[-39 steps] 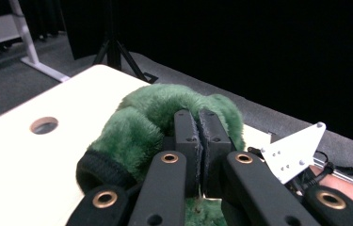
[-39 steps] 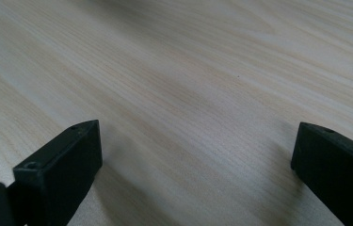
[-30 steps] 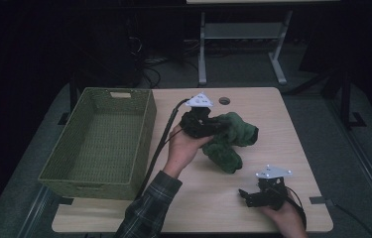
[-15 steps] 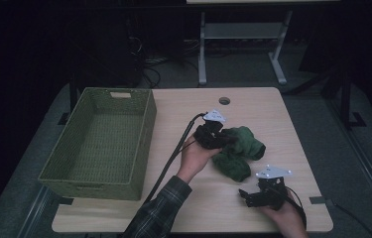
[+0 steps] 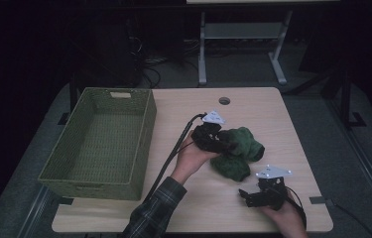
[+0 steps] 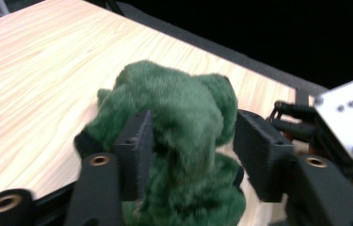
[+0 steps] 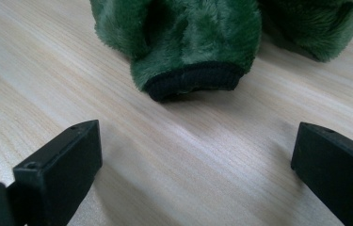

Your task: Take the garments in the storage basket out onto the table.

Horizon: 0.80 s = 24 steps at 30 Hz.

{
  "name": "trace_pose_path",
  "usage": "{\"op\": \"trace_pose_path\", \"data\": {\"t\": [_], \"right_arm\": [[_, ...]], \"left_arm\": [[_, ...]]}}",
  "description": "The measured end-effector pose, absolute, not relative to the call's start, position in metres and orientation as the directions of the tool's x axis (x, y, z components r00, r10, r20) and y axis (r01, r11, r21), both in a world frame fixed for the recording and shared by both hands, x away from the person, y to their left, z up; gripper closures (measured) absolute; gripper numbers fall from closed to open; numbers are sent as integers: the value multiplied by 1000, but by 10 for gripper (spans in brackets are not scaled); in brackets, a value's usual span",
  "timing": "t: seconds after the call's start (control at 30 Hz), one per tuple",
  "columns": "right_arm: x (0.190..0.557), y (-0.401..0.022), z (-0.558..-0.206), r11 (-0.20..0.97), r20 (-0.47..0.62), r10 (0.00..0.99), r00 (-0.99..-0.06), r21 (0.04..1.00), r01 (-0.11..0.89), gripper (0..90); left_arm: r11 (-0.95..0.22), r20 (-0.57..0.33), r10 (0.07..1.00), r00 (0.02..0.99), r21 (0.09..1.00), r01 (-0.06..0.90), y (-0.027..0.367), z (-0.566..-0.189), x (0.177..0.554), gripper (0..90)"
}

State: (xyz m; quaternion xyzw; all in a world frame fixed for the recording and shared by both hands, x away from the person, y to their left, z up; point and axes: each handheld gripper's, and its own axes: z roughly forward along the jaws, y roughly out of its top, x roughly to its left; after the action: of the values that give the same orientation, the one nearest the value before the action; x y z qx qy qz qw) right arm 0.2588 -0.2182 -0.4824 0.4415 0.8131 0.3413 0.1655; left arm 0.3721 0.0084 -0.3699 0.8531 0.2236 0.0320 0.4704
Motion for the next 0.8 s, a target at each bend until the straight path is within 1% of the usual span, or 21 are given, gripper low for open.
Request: {"op": "trace_pose_path", "data": {"t": [0.03, 0.07, 0.1, 0.33, 0.47, 0.6, 0.8], "right_arm": [[259, -218, -483, 376, 33, 831, -555, 702, 605, 22], [259, -218, -483, 376, 33, 831, -555, 702, 605, 22], [259, -218, -483, 376, 33, 831, -555, 702, 605, 22], [259, -218, -482, 378, 32, 831, -556, 701, 605, 22], [259, -218, -482, 378, 31, 831, -556, 701, 604, 22], [259, -218, -482, 378, 31, 831, -556, 702, 604, 22], [259, -219, -482, 382, 32, 827, -562, 702, 601, 24]], "left_arm": [[-459, -149, 416, 897, 817, 348, 12, -369, 371, 409], [-458, -152, 420, 894, 815, 354, 15, -369, 369, 409], [-461, -148, 424, 894, 814, 353, 18, -369, 367, 382], [-472, -132, 437, 890, 809, 352, 43, -377, 353, 363], [-471, -124, 438, 890, 812, 344, 52, -388, 344, 364], [-477, -129, 428, 895, 809, 345, 52, -399, 333, 389], [-482, -120, 427, 896, 809, 338, 52, -414, 321, 395]]}}
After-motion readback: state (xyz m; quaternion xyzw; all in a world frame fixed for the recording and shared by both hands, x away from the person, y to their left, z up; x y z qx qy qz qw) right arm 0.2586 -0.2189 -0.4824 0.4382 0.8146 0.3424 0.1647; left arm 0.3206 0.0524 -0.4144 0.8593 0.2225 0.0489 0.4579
